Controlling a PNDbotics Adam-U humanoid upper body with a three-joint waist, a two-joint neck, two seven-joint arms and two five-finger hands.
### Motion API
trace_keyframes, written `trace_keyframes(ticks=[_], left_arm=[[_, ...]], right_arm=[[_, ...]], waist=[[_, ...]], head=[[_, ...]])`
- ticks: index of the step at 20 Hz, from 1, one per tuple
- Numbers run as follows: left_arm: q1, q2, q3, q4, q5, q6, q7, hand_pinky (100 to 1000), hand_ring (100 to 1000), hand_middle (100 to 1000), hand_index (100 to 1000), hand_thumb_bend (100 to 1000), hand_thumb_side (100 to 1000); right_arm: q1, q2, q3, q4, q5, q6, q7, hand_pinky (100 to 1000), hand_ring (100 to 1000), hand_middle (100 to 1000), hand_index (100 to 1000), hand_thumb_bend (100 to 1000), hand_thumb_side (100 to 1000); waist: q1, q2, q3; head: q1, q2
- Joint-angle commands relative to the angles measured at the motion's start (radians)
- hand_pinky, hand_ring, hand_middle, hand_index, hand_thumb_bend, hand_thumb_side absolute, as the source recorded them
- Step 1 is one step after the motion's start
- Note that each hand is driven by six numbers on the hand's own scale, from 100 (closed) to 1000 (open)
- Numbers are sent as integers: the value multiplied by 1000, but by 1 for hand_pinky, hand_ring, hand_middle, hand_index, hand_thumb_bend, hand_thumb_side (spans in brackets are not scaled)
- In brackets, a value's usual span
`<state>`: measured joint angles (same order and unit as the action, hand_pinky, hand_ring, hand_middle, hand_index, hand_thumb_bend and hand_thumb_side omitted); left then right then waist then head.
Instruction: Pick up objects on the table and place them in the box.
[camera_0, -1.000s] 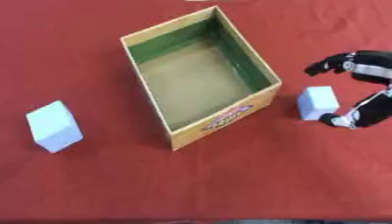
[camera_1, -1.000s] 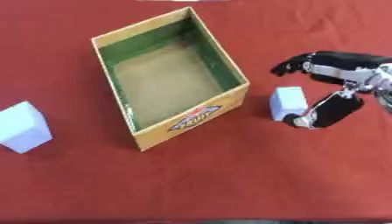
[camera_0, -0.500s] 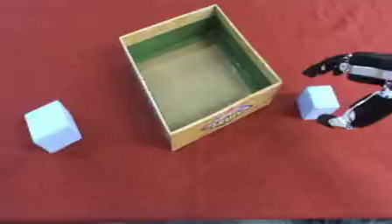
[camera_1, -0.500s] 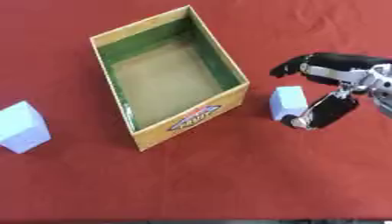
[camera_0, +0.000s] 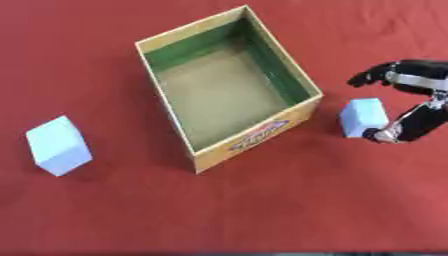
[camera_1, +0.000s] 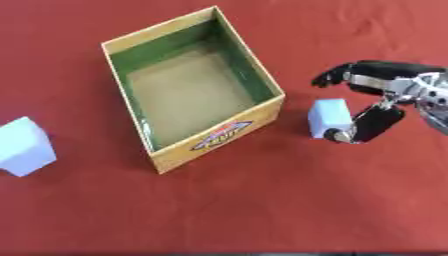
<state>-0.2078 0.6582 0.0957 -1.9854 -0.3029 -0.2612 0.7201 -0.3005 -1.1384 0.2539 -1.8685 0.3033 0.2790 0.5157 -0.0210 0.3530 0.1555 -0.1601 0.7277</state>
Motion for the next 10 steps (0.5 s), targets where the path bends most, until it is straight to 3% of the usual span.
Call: trace_keyframes(ticks=[1,6,10], left_arm=[[-10,19,4,-15,2,1,-3,805,781,721,814,482,760],[-11,16,2,-15,3,1,-5,805,781,721,815,480,760],[-9,13,3,-15,3,1,-6,806,781,721,815,479,760]], right_arm=[[-15,-21,-7,15,12,-10,5,914,943,884,946,400,157],[-26,-15,4,45,20,-14,14,912,939,871,940,403,134],[-32,-10,9,51,14,-23,10,904,923,771,881,382,123]], waist=[[6,-1,1],[8,4,2],[9,6,3]], head=[[-3,-9],[-4,-11],[-4,-10]])
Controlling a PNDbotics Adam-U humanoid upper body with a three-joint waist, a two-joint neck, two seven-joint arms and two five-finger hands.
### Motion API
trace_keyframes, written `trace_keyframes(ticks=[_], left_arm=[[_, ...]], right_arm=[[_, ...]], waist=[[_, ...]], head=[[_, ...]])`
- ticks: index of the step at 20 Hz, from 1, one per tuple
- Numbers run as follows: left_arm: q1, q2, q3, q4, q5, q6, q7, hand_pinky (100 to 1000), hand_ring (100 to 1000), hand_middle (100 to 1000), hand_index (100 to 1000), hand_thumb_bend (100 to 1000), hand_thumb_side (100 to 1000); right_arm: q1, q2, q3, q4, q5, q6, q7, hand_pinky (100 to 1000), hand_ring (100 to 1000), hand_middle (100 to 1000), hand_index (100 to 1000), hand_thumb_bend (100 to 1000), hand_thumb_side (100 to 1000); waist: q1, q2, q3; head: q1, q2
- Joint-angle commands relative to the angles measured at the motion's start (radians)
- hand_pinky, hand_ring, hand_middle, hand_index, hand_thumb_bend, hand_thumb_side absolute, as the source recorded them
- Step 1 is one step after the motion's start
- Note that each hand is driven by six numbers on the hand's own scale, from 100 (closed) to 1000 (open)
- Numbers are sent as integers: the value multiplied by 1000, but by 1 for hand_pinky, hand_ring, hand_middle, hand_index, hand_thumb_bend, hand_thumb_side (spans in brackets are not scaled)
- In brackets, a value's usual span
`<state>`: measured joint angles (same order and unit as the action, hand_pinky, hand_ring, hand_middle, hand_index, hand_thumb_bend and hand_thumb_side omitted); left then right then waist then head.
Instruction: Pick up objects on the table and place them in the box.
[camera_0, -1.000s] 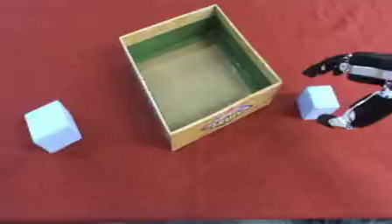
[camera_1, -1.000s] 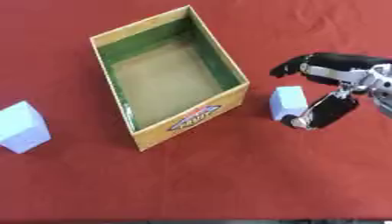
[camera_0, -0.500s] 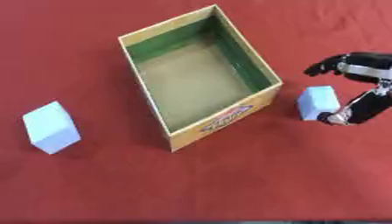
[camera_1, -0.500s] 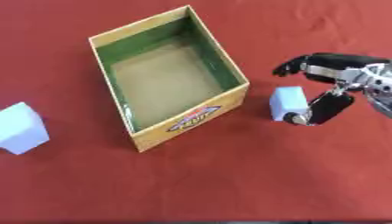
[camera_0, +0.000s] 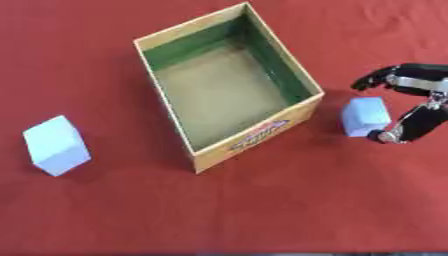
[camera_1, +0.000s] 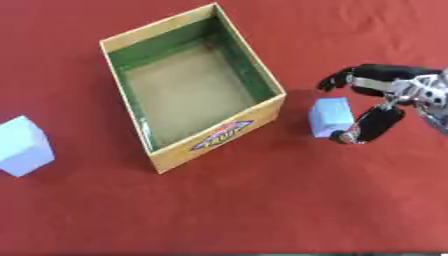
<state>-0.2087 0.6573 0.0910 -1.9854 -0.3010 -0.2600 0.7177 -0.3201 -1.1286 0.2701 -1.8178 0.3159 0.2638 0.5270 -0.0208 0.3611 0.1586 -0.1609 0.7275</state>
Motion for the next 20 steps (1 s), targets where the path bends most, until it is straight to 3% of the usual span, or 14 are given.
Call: trace_keyframes(ticks=[1,8,15,20], left_arm=[[-9,14,7,-15,1,-1,-4,806,781,721,815,479,760],[-9,12,6,-15,3,0,-6,806,781,721,814,478,761],[-10,11,6,-15,2,1,-6,807,780,720,813,478,761],[-9,14,8,-15,2,0,-4,807,780,720,813,478,761]], right_arm=[[-14,-20,-7,-2,-1,-11,-3,898,912,738,855,379,119],[-25,-9,4,5,-17,-11,-48,858,833,560,697,303,100],[-26,-5,8,8,-32,-15,-79,829,773,495,620,249,100],[-42,3,-14,-36,-72,-7,-106,819,746,478,607,132,100]], waist=[[9,-1,0],[9,0,1],[6,-1,1],[3,-5,1]], head=[[-3,-9],[-5,-8],[-4,-6],[-2,-8]])
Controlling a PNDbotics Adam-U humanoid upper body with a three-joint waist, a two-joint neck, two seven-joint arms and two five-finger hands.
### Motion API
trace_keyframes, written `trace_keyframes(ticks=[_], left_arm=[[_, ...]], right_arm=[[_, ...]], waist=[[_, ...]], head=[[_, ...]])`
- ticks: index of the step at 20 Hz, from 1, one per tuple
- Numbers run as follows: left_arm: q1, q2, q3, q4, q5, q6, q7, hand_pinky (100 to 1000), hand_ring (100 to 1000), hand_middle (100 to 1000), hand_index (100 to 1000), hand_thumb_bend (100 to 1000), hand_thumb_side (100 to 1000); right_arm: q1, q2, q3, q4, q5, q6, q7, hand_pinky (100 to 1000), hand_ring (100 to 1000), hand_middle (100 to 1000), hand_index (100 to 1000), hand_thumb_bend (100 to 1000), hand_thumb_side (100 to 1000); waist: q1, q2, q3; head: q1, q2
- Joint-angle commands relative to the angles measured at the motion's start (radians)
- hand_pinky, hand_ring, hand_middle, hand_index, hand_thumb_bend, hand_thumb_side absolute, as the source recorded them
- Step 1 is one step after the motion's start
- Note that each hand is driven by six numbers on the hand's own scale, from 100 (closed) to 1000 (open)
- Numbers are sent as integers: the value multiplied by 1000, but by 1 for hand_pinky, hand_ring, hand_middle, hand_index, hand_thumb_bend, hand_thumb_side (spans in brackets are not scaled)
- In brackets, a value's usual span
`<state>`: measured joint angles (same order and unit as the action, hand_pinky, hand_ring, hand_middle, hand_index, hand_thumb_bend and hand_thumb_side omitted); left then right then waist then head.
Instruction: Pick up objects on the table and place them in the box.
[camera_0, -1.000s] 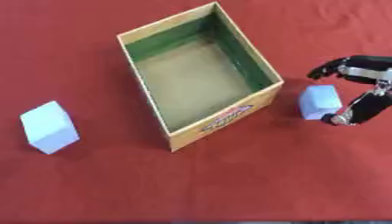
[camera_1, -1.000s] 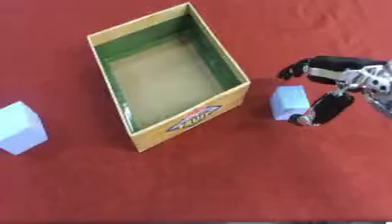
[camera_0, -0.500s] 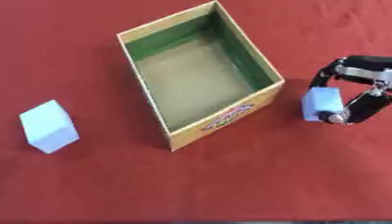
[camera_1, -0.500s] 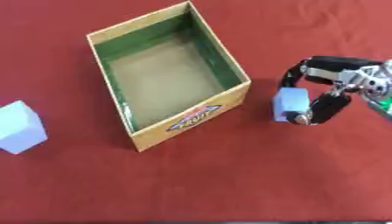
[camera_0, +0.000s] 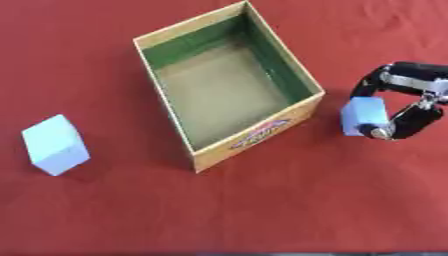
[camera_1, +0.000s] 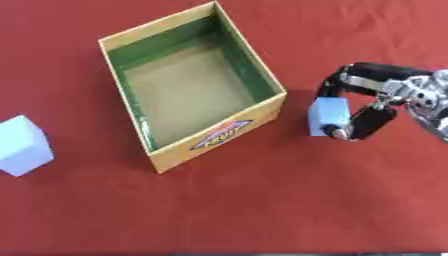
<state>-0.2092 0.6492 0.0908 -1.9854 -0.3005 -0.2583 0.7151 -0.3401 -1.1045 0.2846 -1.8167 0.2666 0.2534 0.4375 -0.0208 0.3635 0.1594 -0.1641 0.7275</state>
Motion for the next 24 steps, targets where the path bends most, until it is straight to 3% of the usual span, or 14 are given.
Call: trace_keyframes(ticks=[1,6,12,19,24], left_arm=[[-8,23,8,-15,1,-2,-2,807,781,721,813,478,761],[-8,29,6,-15,3,-2,-3,808,781,721,813,478,760],[-22,37,-7,-15,14,-6,-19,809,781,720,812,479,759],[-27,39,-9,-15,25,-7,-26,809,780,720,812,479,758],[-34,35,-12,-15,31,-7,-32,810,780,720,812,479,757]], right_arm=[[-34,-19,-38,-59,-33,4,-24,819,741,474,604,112,100],[-133,-11,-76,-171,-65,-7,-39,820,728,464,599,100,100],[-276,24,-67,-183,-22,-44,7,820,727,463,596,100,100],[-439,134,28,-181,39,1,105,818,726,463,596,100,100],[-557,248,114,-92,94,60,177,818,731,475,608,100,100]], waist=[[3,-9,0],[-1,-22,3],[-14,-44,25],[-29,-55,45],[-31,-58,54]], head=[[2,-7],[-3,3],[-33,16],[-53,20],[-63,16]])
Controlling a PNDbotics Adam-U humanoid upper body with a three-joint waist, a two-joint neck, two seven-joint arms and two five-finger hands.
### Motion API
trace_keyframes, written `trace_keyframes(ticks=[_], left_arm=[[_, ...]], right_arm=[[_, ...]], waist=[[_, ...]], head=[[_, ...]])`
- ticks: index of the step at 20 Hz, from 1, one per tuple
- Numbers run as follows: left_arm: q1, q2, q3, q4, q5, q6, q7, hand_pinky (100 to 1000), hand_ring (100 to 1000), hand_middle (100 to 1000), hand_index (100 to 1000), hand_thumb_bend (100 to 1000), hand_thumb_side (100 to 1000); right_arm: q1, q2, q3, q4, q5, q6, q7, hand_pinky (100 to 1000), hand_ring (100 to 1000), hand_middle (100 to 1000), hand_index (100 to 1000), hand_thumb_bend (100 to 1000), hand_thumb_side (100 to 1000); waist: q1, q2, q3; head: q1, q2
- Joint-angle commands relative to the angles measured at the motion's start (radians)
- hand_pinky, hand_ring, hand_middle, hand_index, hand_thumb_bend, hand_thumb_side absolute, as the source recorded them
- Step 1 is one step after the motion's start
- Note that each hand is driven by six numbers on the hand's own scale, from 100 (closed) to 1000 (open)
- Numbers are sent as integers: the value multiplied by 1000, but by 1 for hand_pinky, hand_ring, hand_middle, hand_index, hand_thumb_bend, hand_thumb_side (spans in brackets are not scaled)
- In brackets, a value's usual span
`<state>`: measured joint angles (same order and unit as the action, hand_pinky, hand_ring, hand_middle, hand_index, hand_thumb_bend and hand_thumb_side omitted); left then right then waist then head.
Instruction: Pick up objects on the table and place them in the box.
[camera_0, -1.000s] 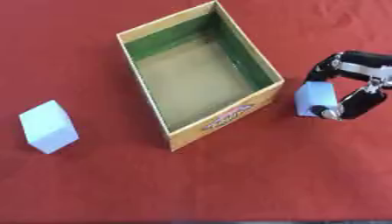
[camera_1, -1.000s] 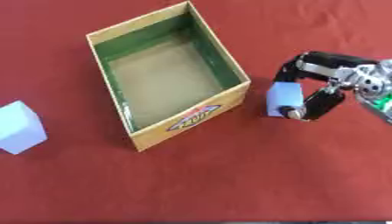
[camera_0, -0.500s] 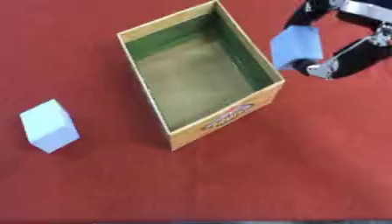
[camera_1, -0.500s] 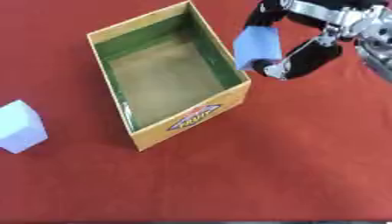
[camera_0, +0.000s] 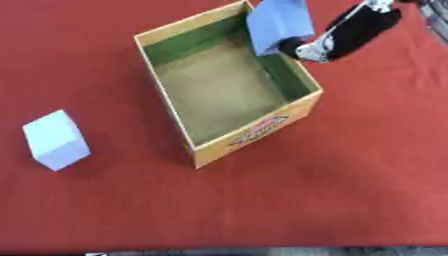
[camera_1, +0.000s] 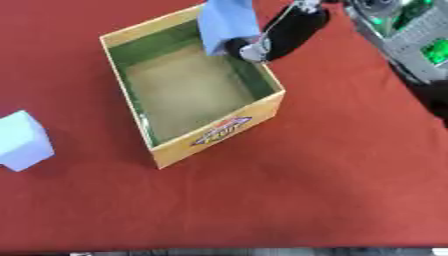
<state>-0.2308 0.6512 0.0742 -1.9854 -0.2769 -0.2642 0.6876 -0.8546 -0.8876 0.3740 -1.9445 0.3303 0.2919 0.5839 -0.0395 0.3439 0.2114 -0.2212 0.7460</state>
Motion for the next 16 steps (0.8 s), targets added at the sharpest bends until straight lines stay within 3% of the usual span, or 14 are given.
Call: trace_keyframes(ticks=[1,8,12,13,16], left_arm=[[-12,33,5,-15,8,-2,-5,810,780,720,812,479,757],[-11,31,10,-15,7,-1,-1,810,780,720,811,479,755],[-10,31,10,-15,8,0,-1,811,780,719,811,479,755],[-10,31,10,-15,8,0,-1,811,780,719,812,479,755],[-8,30,10,-15,7,0,-1,811,780,719,811,479,756]], right_arm=[[-67,55,41,60,42,27,46,818,734,477,611,100,100],[-204,179,129,228,88,-3,131,821,758,520,656,137,100],[-230,213,148,310,104,-64,136,833,813,628,757,204,100],[-233,217,148,321,108,-80,137,847,852,705,834,234,113],[-237,224,142,336,117,-124,149,868,899,780,902,236,206]], waist=[[-13,-38,3],[-16,-35,-1],[-16,-35,0],[-16,-35,0],[-16,-32,-2]], head=[[-7,-3],[0,-6],[0,-4],[-1,-7],[-6,-26]])
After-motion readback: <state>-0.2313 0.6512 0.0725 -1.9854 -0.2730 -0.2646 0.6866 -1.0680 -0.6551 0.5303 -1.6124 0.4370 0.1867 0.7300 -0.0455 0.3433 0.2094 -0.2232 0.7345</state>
